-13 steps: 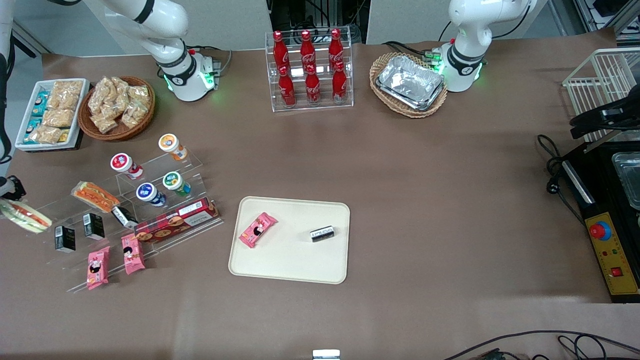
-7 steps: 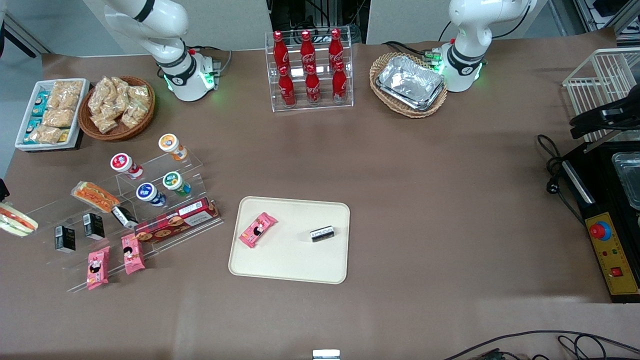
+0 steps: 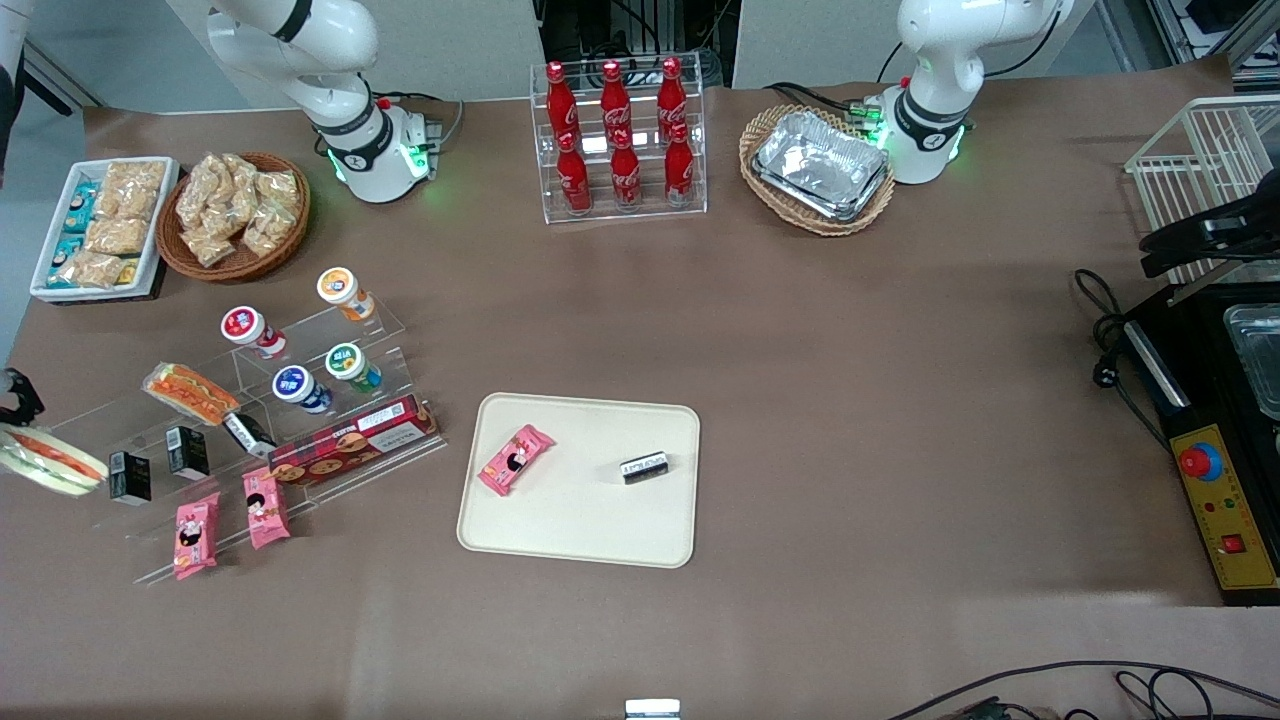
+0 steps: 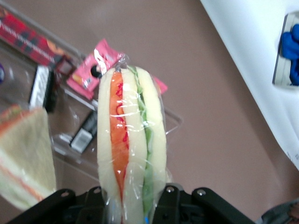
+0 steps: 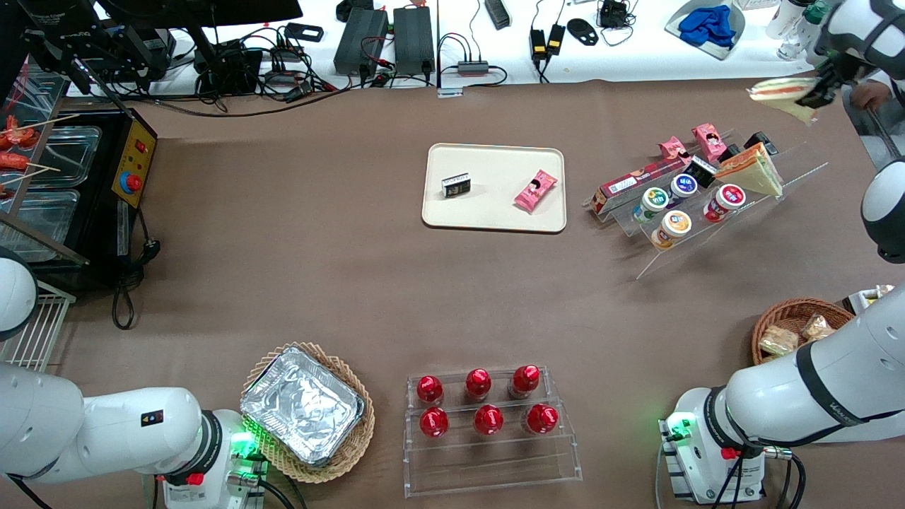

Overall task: Place sandwich on tray
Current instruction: 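Lift the sandwich off the rack and carry it over the white tray, then lower the sandwich onto the tray and open the right gripper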

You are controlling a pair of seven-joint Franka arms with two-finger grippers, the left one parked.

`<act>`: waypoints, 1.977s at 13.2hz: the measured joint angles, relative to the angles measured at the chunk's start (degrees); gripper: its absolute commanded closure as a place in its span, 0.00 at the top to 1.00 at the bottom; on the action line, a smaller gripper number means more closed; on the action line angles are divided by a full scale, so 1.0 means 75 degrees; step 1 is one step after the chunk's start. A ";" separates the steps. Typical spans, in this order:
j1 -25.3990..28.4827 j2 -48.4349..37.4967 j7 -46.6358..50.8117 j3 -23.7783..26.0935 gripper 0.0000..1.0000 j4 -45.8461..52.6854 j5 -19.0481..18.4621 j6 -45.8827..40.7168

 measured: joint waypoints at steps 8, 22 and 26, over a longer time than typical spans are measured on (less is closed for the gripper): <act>0.2343 0.0119 0.2671 0.0052 0.28 0.0352 0.0007 -0.0242; 0.6133 0.4267 0.6518 0.0061 0.28 0.2631 0.0002 0.1292; 0.6317 0.4675 0.6511 0.0060 0.28 0.2671 0.0002 0.1627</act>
